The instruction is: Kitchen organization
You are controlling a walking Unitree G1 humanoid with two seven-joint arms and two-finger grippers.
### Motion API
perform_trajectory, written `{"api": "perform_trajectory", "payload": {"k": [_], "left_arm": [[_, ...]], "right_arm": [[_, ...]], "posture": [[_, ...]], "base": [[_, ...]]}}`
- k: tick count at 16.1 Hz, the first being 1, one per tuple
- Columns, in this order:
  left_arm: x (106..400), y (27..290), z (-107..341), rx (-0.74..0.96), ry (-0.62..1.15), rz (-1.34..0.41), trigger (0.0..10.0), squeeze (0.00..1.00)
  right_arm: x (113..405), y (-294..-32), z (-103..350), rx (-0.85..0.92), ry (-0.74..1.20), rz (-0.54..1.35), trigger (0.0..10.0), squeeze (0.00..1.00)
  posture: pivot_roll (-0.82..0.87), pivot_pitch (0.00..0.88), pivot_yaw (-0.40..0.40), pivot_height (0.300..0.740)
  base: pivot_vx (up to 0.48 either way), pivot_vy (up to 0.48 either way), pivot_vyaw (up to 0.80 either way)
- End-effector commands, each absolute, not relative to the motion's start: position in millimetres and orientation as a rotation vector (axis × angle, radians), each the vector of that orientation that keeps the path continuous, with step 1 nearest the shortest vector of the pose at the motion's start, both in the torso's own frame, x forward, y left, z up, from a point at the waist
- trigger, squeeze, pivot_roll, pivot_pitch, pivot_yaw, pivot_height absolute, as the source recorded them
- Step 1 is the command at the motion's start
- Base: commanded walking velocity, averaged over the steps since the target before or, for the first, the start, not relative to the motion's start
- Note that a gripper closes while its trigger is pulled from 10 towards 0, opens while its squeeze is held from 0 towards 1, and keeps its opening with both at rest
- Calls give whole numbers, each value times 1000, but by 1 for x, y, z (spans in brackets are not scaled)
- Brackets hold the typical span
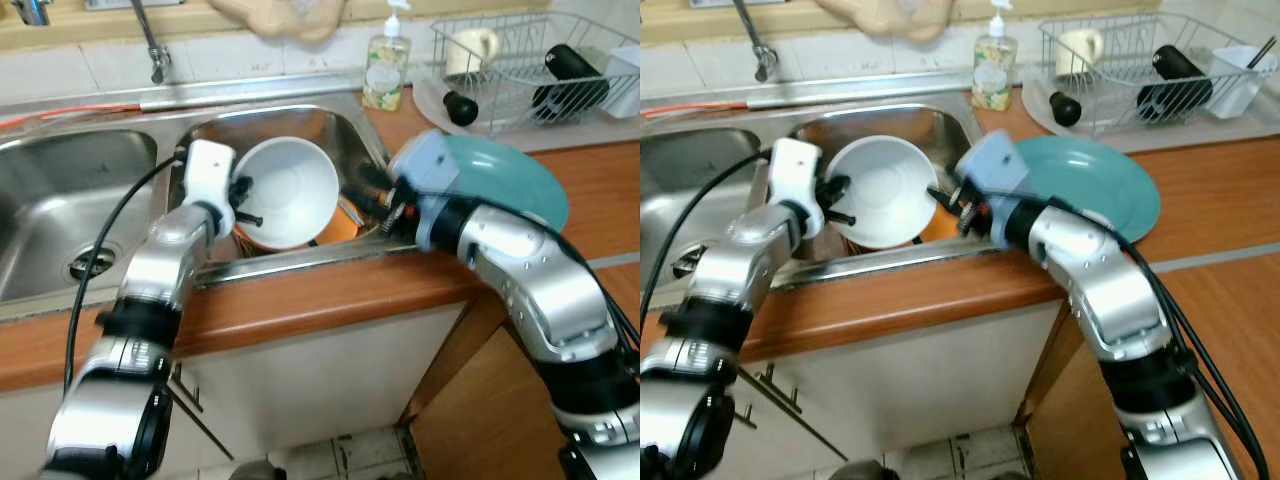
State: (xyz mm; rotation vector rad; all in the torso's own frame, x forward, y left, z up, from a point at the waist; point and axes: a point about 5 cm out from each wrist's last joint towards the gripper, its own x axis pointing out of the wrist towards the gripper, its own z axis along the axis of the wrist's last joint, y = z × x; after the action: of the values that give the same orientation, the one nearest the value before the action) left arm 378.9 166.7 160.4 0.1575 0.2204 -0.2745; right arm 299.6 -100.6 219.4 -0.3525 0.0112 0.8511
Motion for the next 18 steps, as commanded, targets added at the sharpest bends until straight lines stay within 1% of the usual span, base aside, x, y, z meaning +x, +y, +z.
{"api": "perform_trajectory", "payload": {"k": [1, 2, 4, 6, 7, 9, 10, 11, 12, 16, 18], "left_arm": [[384, 162, 163, 230, 232, -316, 3882, 0], [385, 160, 159, 252, 268, -344, 10000, 0], [386, 157, 153, 264, 320, -380, 10000, 0], [386, 152, 142, 335, 384, -436, 10000, 0], [385, 150, 138, 340, 404, -451, 10000, 0], [385, 145, 136, 344, 415, -460, 10000, 0], [386, 144, 136, 333, 423, -470, 10000, 133], [386, 144, 136, 331, 424, -472, 10000, 976], [386, 145, 136, 332, 429, -479, 10000, 1000], [385, 148, 134, 334, 427, -491, 10000, 1000], [386, 150, 136, 330, 396, -485, 10000, 1000]], "right_arm": [[293, -98, 218, -385, 32, 898, 10000, 0], [290, -98, 215, -399, 49, 914, 10000, 0], [287, -99, 212, -419, 68, 931, 10000, 0], [283, -99, 210, -430, 85, 944, 10000, 0], [282, -99, 209, -434, 90, 947, 10000, 0], [281, -98, 208, -441, 99, 956, 10000, 0], [280, -98, 207, -449, 106, 962, 10000, 0], [280, -97, 206, -452, 108, 963, 10000, 0], [280, -97, 206, -460, 111, 964, 10000, 0], [282, -98, 206, -470, 117, 958, 10000, 0], [283, -99, 206, -472, 116, 947, 10000, 0]], "posture": [[-29, 0, 88, 740], [-45, 0, 98, 740], [-54, 0, 105, 740], [-54, 0, 105, 740], [-61, 0, 115, 740], [-59, 0, 114, 740], [-59, 0, 112, 740], [-59, 0, 112, 740], [-59, 0, 112, 740], [-61, 0, 104, 740], [-61, 0, 104, 740]], "base": [[0, 0, 0], [0, 0, 0], [0, 0, 0], [0, 0, 0], [0, 0, 0], [0, 0, 0], [0, 0, 0], [0, 0, 0], [0, 0, 0], [0, 0, 0], [0, 0, 0]]}}
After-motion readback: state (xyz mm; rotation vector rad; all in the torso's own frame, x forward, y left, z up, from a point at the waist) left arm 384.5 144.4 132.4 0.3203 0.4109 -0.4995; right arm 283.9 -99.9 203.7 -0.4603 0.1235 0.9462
